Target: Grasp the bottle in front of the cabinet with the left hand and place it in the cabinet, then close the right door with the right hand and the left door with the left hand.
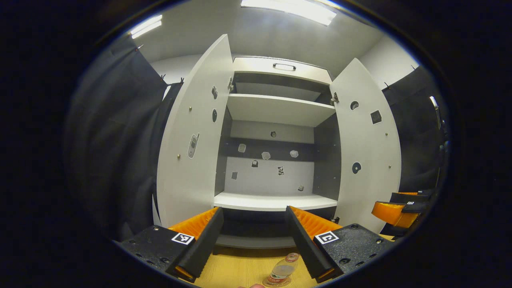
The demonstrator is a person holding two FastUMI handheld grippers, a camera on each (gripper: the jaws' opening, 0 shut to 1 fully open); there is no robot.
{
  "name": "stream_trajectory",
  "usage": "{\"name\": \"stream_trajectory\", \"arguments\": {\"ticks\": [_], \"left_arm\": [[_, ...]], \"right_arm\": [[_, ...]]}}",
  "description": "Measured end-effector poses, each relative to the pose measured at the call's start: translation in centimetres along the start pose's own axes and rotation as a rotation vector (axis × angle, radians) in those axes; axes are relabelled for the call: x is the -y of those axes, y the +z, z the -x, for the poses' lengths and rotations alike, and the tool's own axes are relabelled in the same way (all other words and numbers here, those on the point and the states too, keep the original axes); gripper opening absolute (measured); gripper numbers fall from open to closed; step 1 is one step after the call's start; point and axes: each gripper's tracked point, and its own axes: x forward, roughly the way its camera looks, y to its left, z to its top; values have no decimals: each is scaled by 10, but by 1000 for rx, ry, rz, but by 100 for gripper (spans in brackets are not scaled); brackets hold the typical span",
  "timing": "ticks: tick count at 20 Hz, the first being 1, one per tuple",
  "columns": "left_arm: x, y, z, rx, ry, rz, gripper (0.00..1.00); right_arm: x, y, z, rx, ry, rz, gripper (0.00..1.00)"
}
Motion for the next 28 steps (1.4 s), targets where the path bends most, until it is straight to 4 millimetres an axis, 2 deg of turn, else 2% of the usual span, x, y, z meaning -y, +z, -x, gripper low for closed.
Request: {"name": "stream_trajectory", "arguments": {"ticks": [2,6,9,11,13,15,19,24,28], "left_arm": [[11,-5,-7,-5,-26,18,94],[46,-39,-28,-61,-103,77,94],[80,-82,-42,-122,-174,69,95],[94,-117,-49,-170,-195,63,95],[98,-156,-51,-215,-188,80,95],[87,-194,-50,-236,-149,55,95],[86,-261,-35,-330,-171,9,95],[83,-318,-22,-427,-161,17,95],[79,-330,-16,-442,-156,13,95]], "right_arm": [[1,-1,0,-6,-1,-3,98],[4,-6,3,-23,-3,10,98],[11,-8,4,-33,-22,18,98],[12,-7,7,-32,-26,22,98],[15,-8,9,-36,-35,39,98],[16,-9,11,-39,-42,51,98],[18,-17,13,-64,-47,55,98],[17,-24,13,-87,-42,59,98],[20,-26,13,-96,-44,71,98]]}}
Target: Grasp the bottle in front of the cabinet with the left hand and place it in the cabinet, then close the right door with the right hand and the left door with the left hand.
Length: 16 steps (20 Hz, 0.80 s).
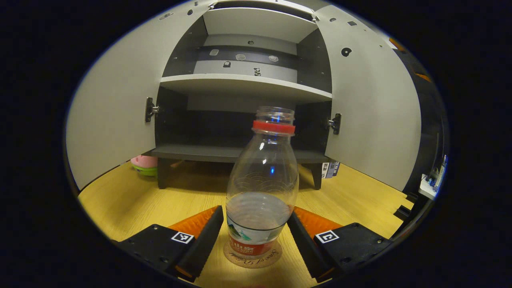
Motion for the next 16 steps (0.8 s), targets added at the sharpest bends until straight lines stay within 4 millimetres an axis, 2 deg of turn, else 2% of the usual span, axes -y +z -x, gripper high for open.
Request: {"name": "stream_trajectory", "arguments": {"ticks": [2,3,5,7,9,13,16], "left_arm": [[3,1,2,1,-23,12,92],[1,1,4,-3,-22,16,79],[5,9,12,-16,-56,44,74],[6,21,26,-44,-73,68,74],[3,55,44,-22,-84,85,74],[-3,140,80,12,-130,125,74],[-12,224,97,100,-158,118,74]], "right_arm": [[-2,-2,0,-7,7,-5,98],[-1,-3,0,-8,10,-8,98],[-1,-4,0,-9,15,-10,98],[-1,-5,0,-10,23,-10,98],[-3,-8,-2,-13,28,-12,98],[-14,-14,-8,-23,55,-29,98],[-20,-18,-9,-24,68,-29,98]]}}
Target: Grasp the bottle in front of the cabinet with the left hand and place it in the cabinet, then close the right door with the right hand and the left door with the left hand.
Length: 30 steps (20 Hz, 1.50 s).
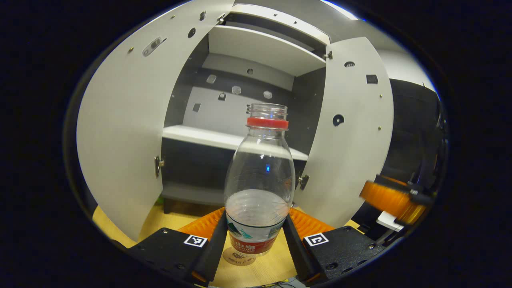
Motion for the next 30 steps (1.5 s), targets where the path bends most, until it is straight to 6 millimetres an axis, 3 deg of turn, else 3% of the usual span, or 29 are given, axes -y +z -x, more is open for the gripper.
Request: {"name": "stream_trajectory", "arguments": {"ticks": [2,6,10,13,16,18,22,26,30], "left_arm": [[3,45,-1,34,-16,-30,74],[7,133,-33,119,-12,-48,74],[6,204,-86,178,-27,-27,74],[-6,233,-146,166,10,-52,74],[-22,233,-202,121,77,-106,74],[-22,212,-236,51,96,-126,74],[-19,175,-264,-73,131,-120,74],[-34,137,-287,-155,150,-80,75],[-46,127,-293,-168,176,-96,75]], "right_arm": [[-3,-1,2,3,7,-11,98],[6,-2,8,8,-23,4,98],[33,5,21,28,-99,6,98],[58,7,33,30,-171,-5,98],[83,4,46,19,-247,-1,98],[98,-4,53,-6,-292,4,98],[117,-11,66,-32,-361,4,98],[126,-14,72,-48,-396,4,98],[130,-14,67,-52,-399,5,98]]}}
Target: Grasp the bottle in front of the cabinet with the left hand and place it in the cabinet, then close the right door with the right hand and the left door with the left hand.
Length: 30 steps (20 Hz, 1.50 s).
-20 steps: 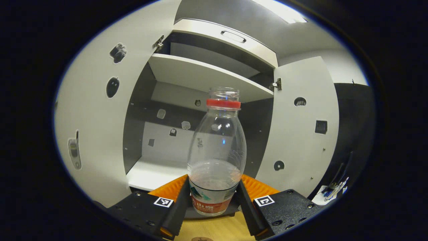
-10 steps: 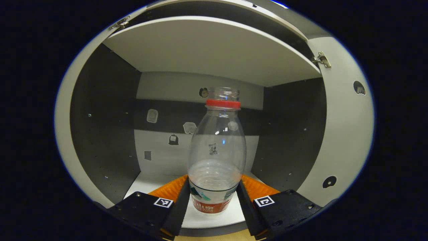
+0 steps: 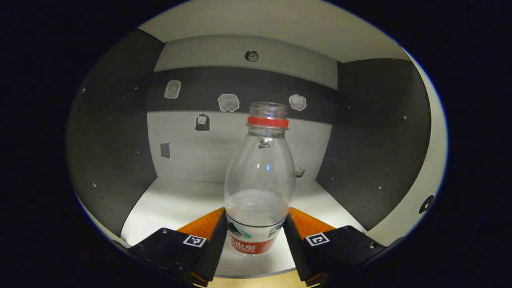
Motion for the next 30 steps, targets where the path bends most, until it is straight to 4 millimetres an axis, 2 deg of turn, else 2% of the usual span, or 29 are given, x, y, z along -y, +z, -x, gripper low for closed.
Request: {"name": "stream_trajectory", "arguments": {"ticks": [4,7,9,12,15,18,19,21,23,25,26,28,30], "left_arm": [[-2,-1,-8,19,-4,8,80],[-8,-1,-7,44,14,27,94],[-10,12,0,109,12,51,95],[-3,42,25,246,-37,90,95],[-1,72,60,352,-59,102,94],[-1,104,108,480,-74,105,94],[-3,113,123,515,-81,103,92],[-3,120,152,555,-86,89,94],[-6,119,178,568,-67,65,94],[-12,117,214,596,-48,67,96],[-16,113,229,611,-49,77,94],[-26,95,254,619,-24,97,94],[-35,63,271,587,4,89,92]], "right_arm": [[-7,-1,-8,-8,22,4,98],[-13,1,-11,-1,41,10,98],[-16,2,-12,5,47,14,98],[-19,-3,-11,-2,57,11,98],[-26,-3,-13,-7,73,10,98],[-36,-3,-14,-3,103,7,98],[-42,-3,-15,-5,119,1,98],[-55,2,-16,3,153,-12,98],[-69,5,-15,18,189,-22,98],[-84,11,-16,33,228,-46,98],[-92,15,-15,45,251,-63,98],[-105,24,-16,66,291,-79,98],[-115,30,-19,82,322,-76,98]]}}
